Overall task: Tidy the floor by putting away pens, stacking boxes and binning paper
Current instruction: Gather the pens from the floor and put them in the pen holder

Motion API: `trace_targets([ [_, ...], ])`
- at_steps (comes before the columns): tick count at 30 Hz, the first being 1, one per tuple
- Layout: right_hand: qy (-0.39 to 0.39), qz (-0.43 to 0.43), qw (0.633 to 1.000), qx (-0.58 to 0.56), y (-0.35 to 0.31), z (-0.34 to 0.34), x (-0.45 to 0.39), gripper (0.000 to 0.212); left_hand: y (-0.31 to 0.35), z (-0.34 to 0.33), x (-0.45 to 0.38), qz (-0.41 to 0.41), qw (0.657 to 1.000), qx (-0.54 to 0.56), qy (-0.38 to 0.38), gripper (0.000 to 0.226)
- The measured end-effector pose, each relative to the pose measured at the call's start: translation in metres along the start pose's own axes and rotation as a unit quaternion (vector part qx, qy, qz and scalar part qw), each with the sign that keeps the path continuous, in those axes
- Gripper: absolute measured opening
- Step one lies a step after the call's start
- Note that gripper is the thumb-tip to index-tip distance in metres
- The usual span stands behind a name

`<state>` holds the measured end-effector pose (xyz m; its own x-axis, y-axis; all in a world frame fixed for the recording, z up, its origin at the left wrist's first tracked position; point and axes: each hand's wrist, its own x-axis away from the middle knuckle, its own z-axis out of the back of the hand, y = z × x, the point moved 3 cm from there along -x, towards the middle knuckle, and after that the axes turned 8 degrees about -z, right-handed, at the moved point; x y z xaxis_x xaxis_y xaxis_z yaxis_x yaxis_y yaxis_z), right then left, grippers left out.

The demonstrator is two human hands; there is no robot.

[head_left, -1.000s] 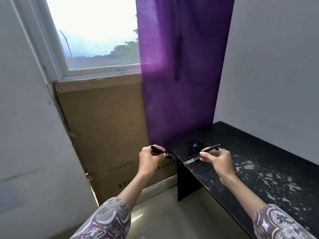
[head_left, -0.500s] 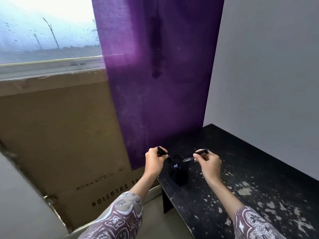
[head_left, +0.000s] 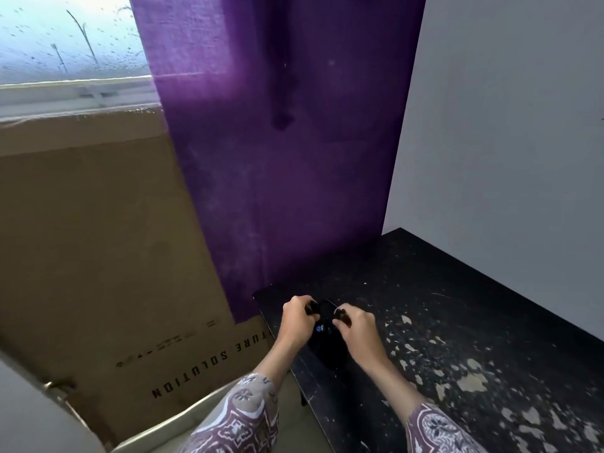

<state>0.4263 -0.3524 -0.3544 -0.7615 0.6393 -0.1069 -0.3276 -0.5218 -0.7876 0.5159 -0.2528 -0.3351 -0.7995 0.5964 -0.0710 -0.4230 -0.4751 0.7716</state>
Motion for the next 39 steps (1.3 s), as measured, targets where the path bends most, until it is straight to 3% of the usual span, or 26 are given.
trace_targets([
  [4, -0.051, -0.038, 0.998, 0.009, 0.006, -0.012, 0.004, 0.033, -0.01, -0.003, 0.0, 0.0, 0.999, -0.023, -0.038, 0.027],
  [10, -0.02, -0.029, 0.999, 0.01, -0.002, -0.013, 0.023, 0.046, -0.021, 0.011, 0.02, 0.018, 0.999, -0.028, -0.037, 0.055],
  [18, 0.026, 0.028, 0.999, 0.006, -0.049, -0.009, 0.068, 0.042, -0.021, 0.064, 0.082, 0.002, 1.0, -0.026, 0.002, 0.05],
  [26, 0.009, 0.06, 0.998, -0.003, -0.113, -0.032, 0.171, 0.039, -0.027, 0.146, 0.192, -0.025, 0.999, -0.03, 0.015, 0.041],
  [32, -0.019, 0.06, 0.996, 0.06, -0.168, -0.056, 0.251, 0.043, -0.047, 0.214, 0.294, -0.039, 0.996, -0.08, 0.02, 0.034],
  [39, -0.062, 0.086, 0.992, 0.062, -0.217, -0.097, 0.35, 0.042, -0.095, 0.277, 0.405, -0.01, 0.992, -0.117, 0.041, 0.036],
])
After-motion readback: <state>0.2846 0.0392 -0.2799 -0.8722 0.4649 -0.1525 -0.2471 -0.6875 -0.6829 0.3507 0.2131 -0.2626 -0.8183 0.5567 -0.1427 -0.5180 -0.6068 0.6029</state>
